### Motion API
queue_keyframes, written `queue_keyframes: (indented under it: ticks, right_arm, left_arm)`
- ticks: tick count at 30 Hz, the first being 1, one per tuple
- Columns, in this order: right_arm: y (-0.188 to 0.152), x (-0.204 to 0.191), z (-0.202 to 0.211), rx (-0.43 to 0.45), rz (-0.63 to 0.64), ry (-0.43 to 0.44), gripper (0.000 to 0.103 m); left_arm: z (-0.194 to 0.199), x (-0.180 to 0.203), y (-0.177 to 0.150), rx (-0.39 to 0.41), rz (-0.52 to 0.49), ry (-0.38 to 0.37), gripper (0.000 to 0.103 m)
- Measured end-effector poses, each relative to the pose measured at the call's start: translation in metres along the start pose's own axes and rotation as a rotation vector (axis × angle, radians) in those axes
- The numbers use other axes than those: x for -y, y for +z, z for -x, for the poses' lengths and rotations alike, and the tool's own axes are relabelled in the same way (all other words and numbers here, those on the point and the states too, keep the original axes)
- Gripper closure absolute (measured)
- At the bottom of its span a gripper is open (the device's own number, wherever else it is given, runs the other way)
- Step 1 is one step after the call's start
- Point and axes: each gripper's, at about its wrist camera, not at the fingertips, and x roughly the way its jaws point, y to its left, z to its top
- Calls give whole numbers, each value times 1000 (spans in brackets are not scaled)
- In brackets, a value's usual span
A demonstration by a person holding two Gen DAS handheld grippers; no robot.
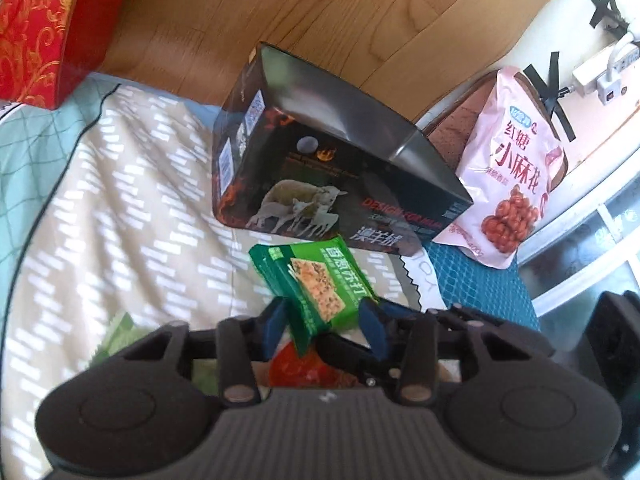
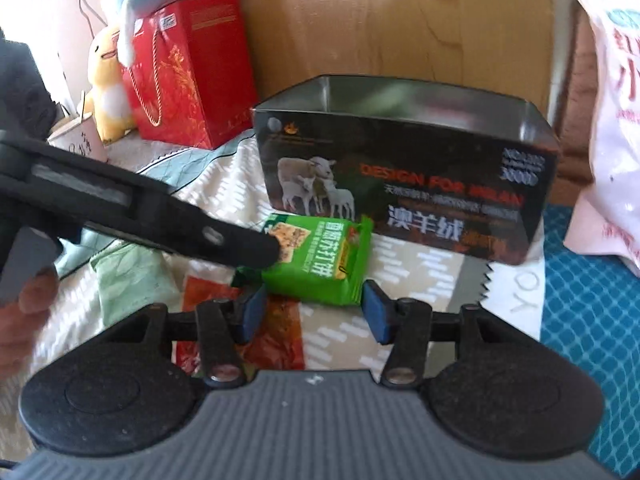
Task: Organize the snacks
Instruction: 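Reach the left gripper to the green cracker packet and grasp it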
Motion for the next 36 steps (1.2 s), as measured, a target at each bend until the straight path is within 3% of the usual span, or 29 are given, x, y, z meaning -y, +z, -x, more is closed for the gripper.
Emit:
queue_keyframes:
  ticks: [3, 8, 13, 18, 22, 25, 30, 36]
  right_arm:
    - [2, -3, 5, 22, -10, -19, 67]
    - [4, -22, 45, 120, 30, 22, 69]
    - [-17, -66, 73, 130, 124, 138, 69]
    - [-53, -121, 80, 72, 273, 246, 69]
    - [-75, -148, 80, -4, 358, 336, 69]
    - [-80, -152, 79, -54, 374, 336, 68]
    - [-87, -146, 92, -89, 366, 302, 65]
    - [-89, -132, 117, -82, 440, 231, 60]
  left_arm:
    - [10, 4, -1, 28, -5, 9, 71]
    - [65, 20, -15, 127, -100, 4, 70]
    - [126, 16, -67, 211, -159, 68, 69]
    - [166, -15, -122, 220, -46, 84, 69]
    - [176, -33, -152, 215, 29, 101, 69]
    - [172, -31, -164, 195, 24, 98, 70]
    - [163, -27, -172, 170, -3, 82, 58]
    - [188, -30, -170, 242, 1, 66, 50]
